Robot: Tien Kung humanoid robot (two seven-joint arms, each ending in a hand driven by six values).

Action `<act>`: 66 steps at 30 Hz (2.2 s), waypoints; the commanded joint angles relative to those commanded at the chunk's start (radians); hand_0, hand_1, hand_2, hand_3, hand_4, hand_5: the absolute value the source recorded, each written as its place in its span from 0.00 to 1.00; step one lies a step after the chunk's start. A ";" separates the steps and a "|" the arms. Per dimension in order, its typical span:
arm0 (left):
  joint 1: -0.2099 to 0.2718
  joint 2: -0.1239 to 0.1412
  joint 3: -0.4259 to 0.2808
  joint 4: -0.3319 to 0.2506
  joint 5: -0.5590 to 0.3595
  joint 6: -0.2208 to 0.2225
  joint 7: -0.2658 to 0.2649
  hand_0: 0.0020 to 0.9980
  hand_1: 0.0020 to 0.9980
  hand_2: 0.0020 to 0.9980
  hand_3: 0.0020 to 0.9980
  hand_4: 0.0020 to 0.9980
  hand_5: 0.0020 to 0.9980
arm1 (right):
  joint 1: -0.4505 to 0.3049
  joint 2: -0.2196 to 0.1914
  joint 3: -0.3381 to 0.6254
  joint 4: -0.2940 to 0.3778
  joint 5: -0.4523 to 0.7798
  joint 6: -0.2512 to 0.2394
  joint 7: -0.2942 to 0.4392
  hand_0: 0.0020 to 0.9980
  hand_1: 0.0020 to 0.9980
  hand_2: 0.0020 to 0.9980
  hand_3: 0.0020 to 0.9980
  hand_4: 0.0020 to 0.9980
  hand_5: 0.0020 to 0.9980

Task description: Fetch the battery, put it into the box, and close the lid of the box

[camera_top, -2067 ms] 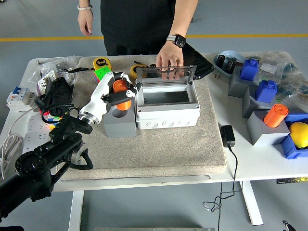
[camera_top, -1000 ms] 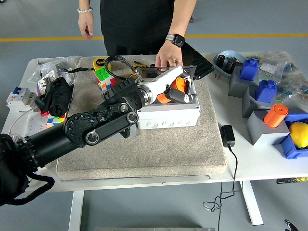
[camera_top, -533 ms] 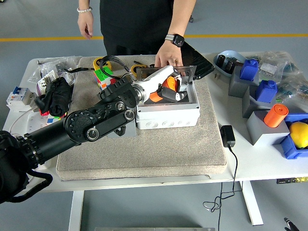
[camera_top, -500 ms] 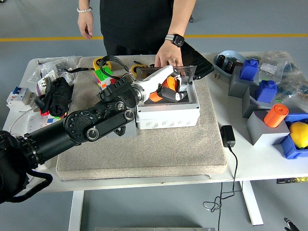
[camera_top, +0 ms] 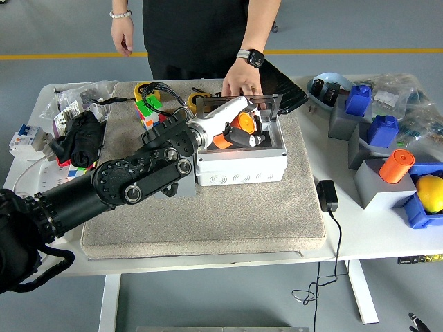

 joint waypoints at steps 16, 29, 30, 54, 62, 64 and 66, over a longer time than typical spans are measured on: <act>0.023 0.000 -0.074 -0.090 0.019 -0.011 -0.002 0.54 0.62 0.54 0.52 1.00 0.03 | 0.000 0.001 0.010 0.001 -0.003 -0.005 0.006 0.66 0.64 0.64 0.53 0.87 0.44; 0.167 0.076 -0.242 -0.309 0.026 -0.020 0.000 0.48 0.57 0.55 0.54 1.00 0.19 | -0.006 0.002 0.018 0.001 -0.010 -0.005 0.007 0.66 0.64 0.64 0.53 0.87 0.44; 0.182 0.088 -0.257 -0.323 0.032 -0.020 -0.003 0.50 0.61 0.57 0.56 0.95 0.22 | -0.007 0.002 0.019 0.001 -0.011 -0.005 0.008 0.66 0.64 0.63 0.53 0.87 0.44; 0.351 0.242 -0.307 -0.438 0.117 -0.041 0.029 0.47 0.59 0.57 0.55 0.95 0.27 | -0.006 0.003 0.023 0.002 -0.018 -0.008 0.009 0.66 0.64 0.63 0.53 0.87 0.44; 0.299 0.179 -0.244 -0.413 0.060 -0.028 0.010 0.46 0.58 0.57 0.54 0.95 0.27 | -0.010 0.002 0.028 0.003 -0.015 -0.005 0.007 0.66 0.64 0.63 0.53 0.87 0.44; 0.281 0.156 -0.234 -0.398 0.041 -0.023 0.003 0.46 0.58 0.57 0.54 0.95 0.27 | -0.010 0.002 0.027 0.003 -0.015 -0.004 0.007 0.66 0.64 0.63 0.53 0.87 0.44; 0.262 0.127 -0.224 -0.372 0.037 -0.019 -0.003 0.46 0.58 0.57 0.55 0.95 0.26 | -0.009 0.002 0.025 0.004 -0.014 -0.004 0.008 0.66 0.64 0.63 0.53 0.87 0.43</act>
